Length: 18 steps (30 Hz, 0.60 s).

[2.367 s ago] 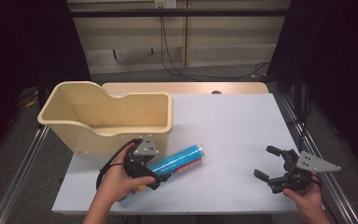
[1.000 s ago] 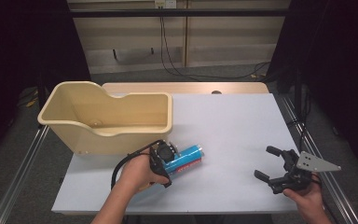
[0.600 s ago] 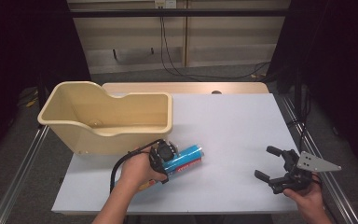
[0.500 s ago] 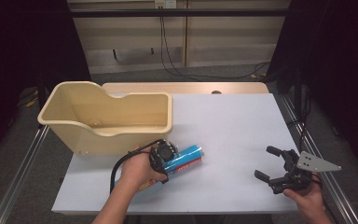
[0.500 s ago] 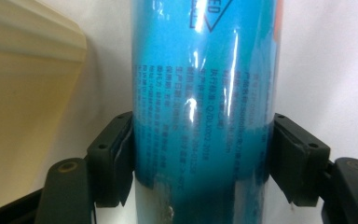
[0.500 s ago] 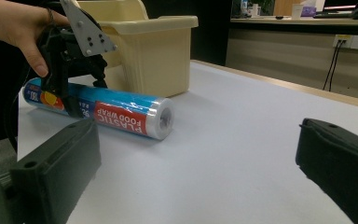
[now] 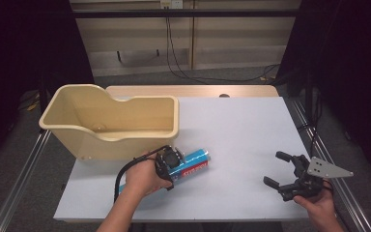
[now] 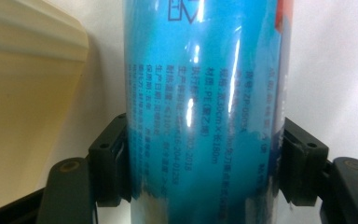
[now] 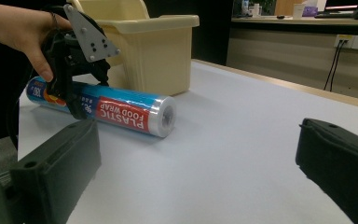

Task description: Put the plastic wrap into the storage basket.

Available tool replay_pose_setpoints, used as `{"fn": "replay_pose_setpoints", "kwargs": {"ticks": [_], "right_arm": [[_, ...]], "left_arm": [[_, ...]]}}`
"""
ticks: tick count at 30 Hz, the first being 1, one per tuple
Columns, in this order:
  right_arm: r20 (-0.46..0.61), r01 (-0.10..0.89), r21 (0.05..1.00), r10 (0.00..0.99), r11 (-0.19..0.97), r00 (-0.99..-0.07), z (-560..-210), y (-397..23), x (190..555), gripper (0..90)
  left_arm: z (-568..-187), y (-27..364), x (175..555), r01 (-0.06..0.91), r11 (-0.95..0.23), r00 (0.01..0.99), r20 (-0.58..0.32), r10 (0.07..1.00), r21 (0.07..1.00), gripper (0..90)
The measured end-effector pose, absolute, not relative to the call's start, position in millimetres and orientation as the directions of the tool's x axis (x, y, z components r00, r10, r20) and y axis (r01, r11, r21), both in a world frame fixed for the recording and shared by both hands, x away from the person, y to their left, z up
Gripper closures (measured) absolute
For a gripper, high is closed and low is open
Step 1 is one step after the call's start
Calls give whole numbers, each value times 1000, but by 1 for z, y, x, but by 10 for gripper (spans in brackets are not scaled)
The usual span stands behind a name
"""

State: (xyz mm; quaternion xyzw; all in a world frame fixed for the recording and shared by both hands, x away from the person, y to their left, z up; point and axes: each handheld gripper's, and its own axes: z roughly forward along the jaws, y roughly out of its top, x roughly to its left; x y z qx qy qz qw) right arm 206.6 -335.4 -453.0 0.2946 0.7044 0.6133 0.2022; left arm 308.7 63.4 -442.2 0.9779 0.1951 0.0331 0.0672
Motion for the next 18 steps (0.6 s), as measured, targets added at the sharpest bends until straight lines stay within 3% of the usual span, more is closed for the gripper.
{"fn": "replay_pose_setpoints", "kwargs": {"ticks": [18], "right_arm": [[72, 167, 983, 661, 81, -747, -453, -335, 207, 0]], "left_arm": [[-444, 61, 309, 373, -919, 923, 48, 381, 126, 319]]}}
